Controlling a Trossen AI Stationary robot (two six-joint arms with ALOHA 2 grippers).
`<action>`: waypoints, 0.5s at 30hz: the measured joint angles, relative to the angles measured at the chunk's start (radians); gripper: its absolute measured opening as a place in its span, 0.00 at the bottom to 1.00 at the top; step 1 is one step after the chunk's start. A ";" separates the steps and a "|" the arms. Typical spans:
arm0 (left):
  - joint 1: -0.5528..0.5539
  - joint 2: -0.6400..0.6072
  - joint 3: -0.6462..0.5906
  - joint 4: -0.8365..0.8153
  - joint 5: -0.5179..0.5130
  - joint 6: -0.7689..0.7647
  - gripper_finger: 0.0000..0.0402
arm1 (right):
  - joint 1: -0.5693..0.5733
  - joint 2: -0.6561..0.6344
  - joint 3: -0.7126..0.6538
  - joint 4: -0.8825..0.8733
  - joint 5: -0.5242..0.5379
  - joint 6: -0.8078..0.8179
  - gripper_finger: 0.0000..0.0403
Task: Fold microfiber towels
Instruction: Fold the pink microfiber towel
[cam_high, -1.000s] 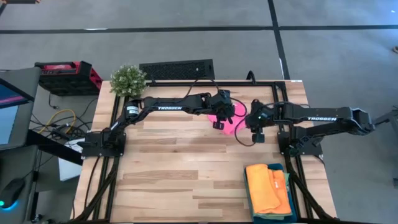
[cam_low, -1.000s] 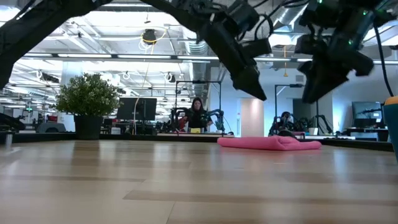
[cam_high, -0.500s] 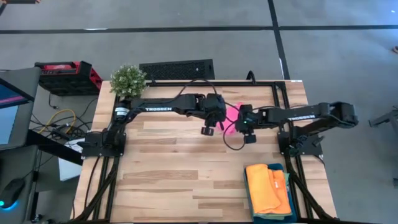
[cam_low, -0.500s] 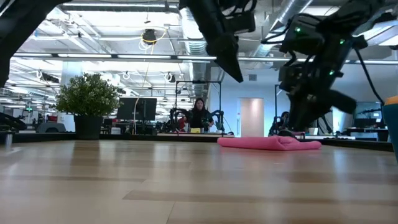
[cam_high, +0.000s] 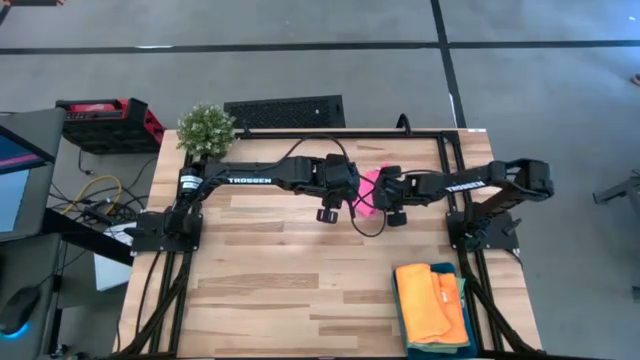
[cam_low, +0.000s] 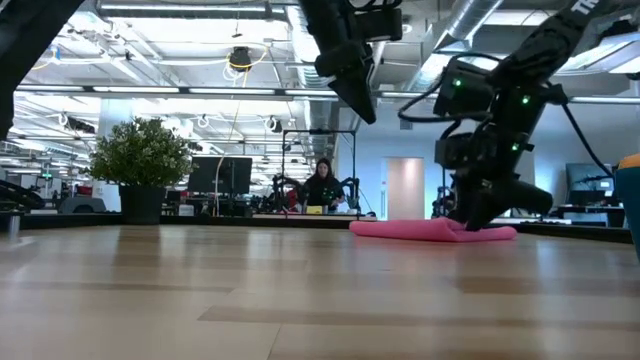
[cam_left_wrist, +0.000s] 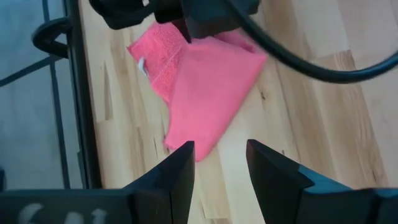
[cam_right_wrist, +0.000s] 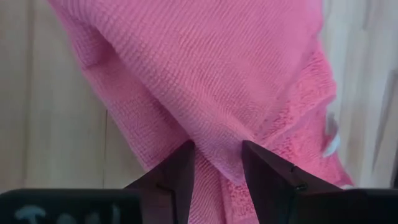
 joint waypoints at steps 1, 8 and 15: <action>-0.002 0.000 0.000 -0.004 0.000 0.000 0.35 | -0.004 0.010 0.000 0.002 0.000 0.000 0.39; -0.005 0.000 0.000 -0.014 0.000 0.000 0.35 | -0.003 0.038 0.002 0.014 0.010 0.002 0.32; -0.005 0.001 0.000 -0.016 -0.001 0.000 0.35 | 0.002 0.030 0.018 -0.018 0.028 0.041 0.03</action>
